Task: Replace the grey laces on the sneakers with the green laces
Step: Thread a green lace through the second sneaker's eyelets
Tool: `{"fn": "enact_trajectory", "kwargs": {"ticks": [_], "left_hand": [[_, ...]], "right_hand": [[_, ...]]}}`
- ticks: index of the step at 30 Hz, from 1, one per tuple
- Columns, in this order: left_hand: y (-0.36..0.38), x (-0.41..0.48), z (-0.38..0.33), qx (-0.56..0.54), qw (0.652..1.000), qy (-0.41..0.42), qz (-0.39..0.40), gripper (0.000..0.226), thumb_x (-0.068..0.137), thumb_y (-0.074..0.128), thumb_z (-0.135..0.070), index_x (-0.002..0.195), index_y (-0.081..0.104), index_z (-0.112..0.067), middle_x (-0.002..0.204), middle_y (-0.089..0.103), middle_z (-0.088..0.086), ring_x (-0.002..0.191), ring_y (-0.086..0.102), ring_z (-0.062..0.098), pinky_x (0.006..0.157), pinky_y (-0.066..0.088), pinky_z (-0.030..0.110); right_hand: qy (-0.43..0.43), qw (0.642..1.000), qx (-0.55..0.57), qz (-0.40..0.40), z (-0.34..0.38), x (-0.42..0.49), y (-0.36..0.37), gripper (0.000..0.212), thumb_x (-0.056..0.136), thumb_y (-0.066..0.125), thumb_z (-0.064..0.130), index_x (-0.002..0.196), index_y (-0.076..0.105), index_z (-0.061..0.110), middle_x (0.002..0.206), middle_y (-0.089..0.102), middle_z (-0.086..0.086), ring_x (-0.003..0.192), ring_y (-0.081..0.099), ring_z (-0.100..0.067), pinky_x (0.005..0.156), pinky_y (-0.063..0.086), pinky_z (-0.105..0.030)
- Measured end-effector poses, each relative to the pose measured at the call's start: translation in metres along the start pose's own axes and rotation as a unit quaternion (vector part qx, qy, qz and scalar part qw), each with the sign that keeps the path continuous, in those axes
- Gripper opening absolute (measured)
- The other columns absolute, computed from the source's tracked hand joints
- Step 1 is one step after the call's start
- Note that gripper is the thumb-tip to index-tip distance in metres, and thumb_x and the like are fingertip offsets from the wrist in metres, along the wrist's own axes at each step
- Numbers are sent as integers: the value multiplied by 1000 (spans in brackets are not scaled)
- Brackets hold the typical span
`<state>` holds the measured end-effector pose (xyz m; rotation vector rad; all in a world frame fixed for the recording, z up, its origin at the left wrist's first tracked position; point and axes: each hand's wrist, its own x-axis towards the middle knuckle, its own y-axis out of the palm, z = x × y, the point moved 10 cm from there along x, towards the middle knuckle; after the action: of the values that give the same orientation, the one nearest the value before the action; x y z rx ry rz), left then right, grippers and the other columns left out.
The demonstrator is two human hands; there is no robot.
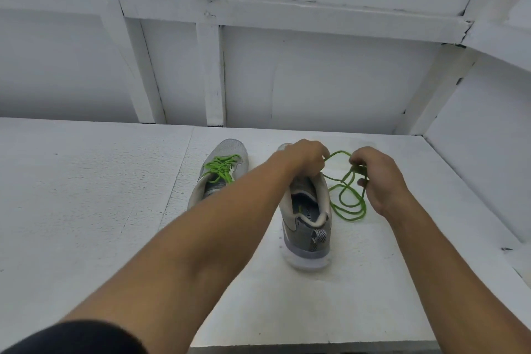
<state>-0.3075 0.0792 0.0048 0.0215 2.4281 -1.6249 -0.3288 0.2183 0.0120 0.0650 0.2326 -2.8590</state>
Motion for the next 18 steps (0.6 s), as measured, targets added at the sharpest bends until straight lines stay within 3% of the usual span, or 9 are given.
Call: {"fn": "enact_trajectory", "kwargs": {"ticks": [3,6,9,12,15,18], "left_hand": [[6,10,-2,106,993,0,51,40,98,41,-16,136,54,-17,139,52,5,123,50,27,103,43,39],[1,7,-9,78,996,15,51,40,96,49,-16,136,54,-17,141,50,3,126,48,24,100,39,33],[-16,2,-12,-70,997,22,17,25,90,53,-14,114,61,-16,114,57,8,102,54,22,89,43,32],[-40,-4,-14,-264,964,34,-16,16,83,56,-15,98,57,-9,94,55,10,88,50,22,78,42,33],[-72,-11,-20,-338,938,53,-49,17,88,54,-11,105,56,-9,86,60,6,82,49,19,65,33,29],[-102,-21,-29,-354,929,83,-73,33,88,56,-13,121,53,-12,89,66,2,85,58,15,71,40,30]], "right_hand": [[8,1000,-16,9,-13,-9,5,12,81,56,16,70,56,13,81,56,-5,81,52,-19,71,41,-39],[26,996,-85,27,-30,-13,6,14,81,59,19,74,62,6,83,61,-10,84,56,-24,79,51,-48],[20,988,-152,36,-33,-13,2,15,85,59,21,84,69,10,91,69,-7,92,64,-23,88,54,-49],[-18,974,-223,27,-15,-14,-5,19,91,53,18,94,72,21,102,70,4,98,63,-16,85,52,-36],[-43,952,-303,23,6,-8,-8,20,90,54,21,101,70,21,105,70,1,93,62,-18,81,52,-36],[-64,919,-388,-25,39,0,-13,35,88,60,39,117,59,20,105,65,-2,92,58,-22,79,46,-33]]}}
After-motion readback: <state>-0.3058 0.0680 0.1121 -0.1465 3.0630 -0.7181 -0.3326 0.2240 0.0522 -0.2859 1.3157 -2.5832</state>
